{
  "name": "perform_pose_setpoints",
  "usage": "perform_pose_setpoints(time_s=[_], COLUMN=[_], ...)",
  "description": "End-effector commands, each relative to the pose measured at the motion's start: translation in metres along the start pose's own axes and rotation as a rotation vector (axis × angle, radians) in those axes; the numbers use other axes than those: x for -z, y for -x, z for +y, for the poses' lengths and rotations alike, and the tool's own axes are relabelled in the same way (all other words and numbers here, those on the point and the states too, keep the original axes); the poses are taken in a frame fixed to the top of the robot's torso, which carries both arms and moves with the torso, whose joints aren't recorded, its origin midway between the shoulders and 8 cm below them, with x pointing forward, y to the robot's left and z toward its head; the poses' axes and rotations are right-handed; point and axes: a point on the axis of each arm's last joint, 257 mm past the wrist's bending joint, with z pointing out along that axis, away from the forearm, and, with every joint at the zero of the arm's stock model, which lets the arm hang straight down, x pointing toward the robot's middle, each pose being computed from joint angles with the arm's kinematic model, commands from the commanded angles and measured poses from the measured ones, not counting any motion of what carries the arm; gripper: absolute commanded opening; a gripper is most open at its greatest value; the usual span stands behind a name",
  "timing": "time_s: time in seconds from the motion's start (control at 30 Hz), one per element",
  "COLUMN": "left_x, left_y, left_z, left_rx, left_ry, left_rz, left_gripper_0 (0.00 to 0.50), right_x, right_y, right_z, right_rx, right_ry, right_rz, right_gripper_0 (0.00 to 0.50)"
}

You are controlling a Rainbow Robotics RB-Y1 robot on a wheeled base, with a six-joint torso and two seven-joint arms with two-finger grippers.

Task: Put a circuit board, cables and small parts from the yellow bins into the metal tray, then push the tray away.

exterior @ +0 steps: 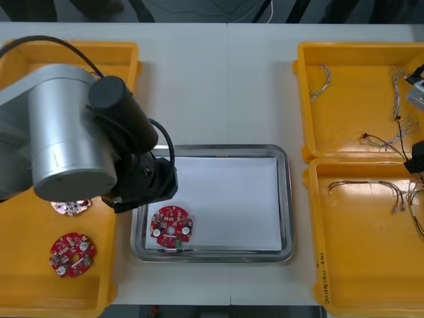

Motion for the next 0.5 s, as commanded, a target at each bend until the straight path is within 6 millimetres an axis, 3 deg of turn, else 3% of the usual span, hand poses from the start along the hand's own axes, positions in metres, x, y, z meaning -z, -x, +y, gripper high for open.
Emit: perform_pose_setpoints(time_s=[0.03, 0.3, 0.5], left_x=[0.042, 0.083, 0.093], left_y=[0.033, 0.069, 0.086], left_z=[0.016, 0.047, 0.08], left_rx=[-0.038, -0.062, -0.082], left_ry=[0.009, -0.012, -0.003], left_rz=[-0.067, -0.108, -0.138], left_gripper_0=[0.5, 0.5, 0.5], right_x=[0.013, -0.007, -0.026], right_y=[0.029, 0.066, 0.085], right_z=[0.017, 0.078, 0.127], right_rx=[0.143, 0.351, 0.511], right_ry=[-0.043, 0.018, 0.062], right_rz=[-0.013, -0.048, -0.079], right_gripper_0=[0.0, 0.0, 0.0])
